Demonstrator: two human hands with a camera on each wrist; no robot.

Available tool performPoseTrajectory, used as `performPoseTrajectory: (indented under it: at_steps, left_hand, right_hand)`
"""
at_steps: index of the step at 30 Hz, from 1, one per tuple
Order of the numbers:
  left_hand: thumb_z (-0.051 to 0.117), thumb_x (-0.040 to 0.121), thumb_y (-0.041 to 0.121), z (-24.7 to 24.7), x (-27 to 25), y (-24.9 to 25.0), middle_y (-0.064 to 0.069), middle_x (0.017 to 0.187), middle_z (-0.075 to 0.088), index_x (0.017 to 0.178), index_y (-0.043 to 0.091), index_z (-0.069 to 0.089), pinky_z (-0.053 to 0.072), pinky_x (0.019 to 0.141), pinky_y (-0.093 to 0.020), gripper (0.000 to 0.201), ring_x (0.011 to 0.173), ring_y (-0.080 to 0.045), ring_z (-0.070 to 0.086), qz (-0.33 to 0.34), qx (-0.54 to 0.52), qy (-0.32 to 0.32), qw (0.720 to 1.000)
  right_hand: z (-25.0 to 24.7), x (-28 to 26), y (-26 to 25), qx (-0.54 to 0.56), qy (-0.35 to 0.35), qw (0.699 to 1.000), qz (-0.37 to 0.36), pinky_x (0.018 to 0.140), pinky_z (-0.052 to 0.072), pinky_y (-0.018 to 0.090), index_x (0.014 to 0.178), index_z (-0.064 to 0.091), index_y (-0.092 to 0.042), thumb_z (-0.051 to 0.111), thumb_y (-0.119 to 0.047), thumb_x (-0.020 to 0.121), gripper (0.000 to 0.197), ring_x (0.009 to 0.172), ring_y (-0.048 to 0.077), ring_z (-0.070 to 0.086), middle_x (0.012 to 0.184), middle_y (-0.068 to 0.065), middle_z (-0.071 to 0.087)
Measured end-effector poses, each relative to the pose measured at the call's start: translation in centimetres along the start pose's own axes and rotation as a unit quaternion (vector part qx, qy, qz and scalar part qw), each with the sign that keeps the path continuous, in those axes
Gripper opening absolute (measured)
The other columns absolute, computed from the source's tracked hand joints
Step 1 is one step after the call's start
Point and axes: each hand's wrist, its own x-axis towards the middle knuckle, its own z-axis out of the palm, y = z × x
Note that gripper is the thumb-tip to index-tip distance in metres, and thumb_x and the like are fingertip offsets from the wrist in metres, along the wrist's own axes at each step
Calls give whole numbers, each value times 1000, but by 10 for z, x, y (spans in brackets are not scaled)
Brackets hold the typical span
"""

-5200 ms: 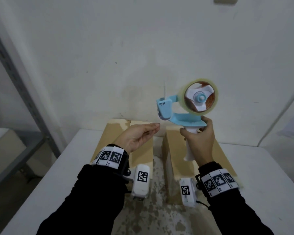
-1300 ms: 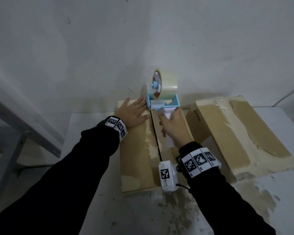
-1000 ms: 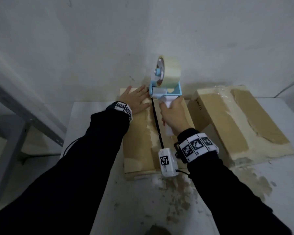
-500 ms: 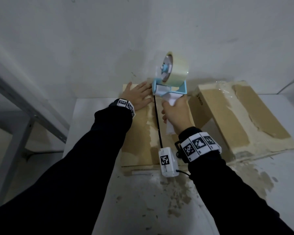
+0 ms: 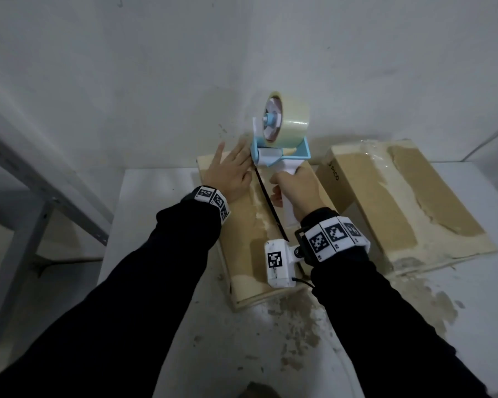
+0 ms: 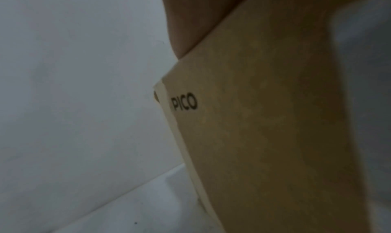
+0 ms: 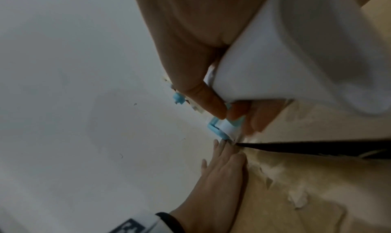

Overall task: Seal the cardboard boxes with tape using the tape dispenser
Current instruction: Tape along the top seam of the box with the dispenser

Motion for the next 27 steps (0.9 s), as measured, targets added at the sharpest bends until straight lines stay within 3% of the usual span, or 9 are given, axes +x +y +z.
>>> performPoseTrajectory:
  at_steps: [2, 6, 8, 12, 15, 16, 22, 27]
  left_hand:
    - [25, 98, 24, -2, 3, -3, 1, 158, 8, 149, 20, 11, -3, 117, -45, 53, 146, -15, 1, 26, -10, -27, 999]
    - [23, 98, 26, 1, 7, -4, 3, 158, 12, 149, 18, 15, 1, 117, -44, 52, 145, -11, 4, 21, -7, -69, 997]
    - [22, 98, 29, 3, 10, -5, 6, 158, 8, 150, 21, 10, 0, 117, -44, 54, 145, -9, 1, 11, 0, -80, 997]
    - [21, 99, 31, 5, 10, -5, 9, 158, 8, 150, 25, 8, -1, 117, -45, 53, 145, -8, 2, 4, 6, -78, 997]
    - [18, 99, 34, 5, 10, -4, 11, 158, 5, 150, 26, 4, -2, 117, -46, 53, 145, -7, 0, -2, 7, -86, 996]
    - [17, 99, 34, 4, 10, -4, 11, 158, 5, 150, 26, 4, -2, 117, -46, 53, 145, -7, -1, -5, 4, -90, 996]
    - [17, 99, 33, 1, 9, -1, 12, 157, 8, 149, 26, 8, -2, 117, -48, 51, 145, -6, 0, -17, 3, -91, 996]
    - [17, 99, 34, -3, 21, -6, 21, 155, -1, 147, 37, 4, -1, 116, -51, 50, 144, -4, -1, -13, -5, -115, 993]
  right_hand:
    - [-2, 0, 1, -7, -28, 1000, 9, 54, 51, 31, 78, 51, -18, 53, -6, 85, 15, 60, 24, 57, 71, 11, 57]
    - [-3, 5, 9, -74, -28, 997, -4, 46, 40, 27, 77, 51, -13, 54, -6, 84, 10, 50, 22, 49, 62, 9, 51]
    - [0, 3, 11, -107, -26, 994, -25, 51, 40, 30, 81, 54, -10, 57, -13, 84, 6, 55, 24, 49, 64, 9, 51]
    - [-2, -2, 15, -159, -43, 986, -38, 62, 45, 33, 105, 56, -5, 58, -14, 81, 26, 70, 26, 55, 85, 14, 58]
    - [-7, -4, 18, -132, -43, 990, -39, 53, 41, 30, 84, 53, -10, 57, -12, 84, 5, 60, 25, 50, 69, 10, 51]
    - [-10, -6, 19, -124, -43, 991, -37, 50, 38, 29, 78, 50, -12, 57, -11, 84, 10, 55, 24, 47, 64, 8, 48]
    - [-27, -22, 23, -107, -69, 991, -34, 44, 34, 25, 83, 51, -9, 55, -8, 85, 5, 48, 20, 43, 59, 5, 45]
    - [-72, -65, 45, -85, -67, 994, -30, 46, 37, 27, 55, 52, -18, 58, -4, 79, 28, 41, 17, 42, 42, -3, 45]
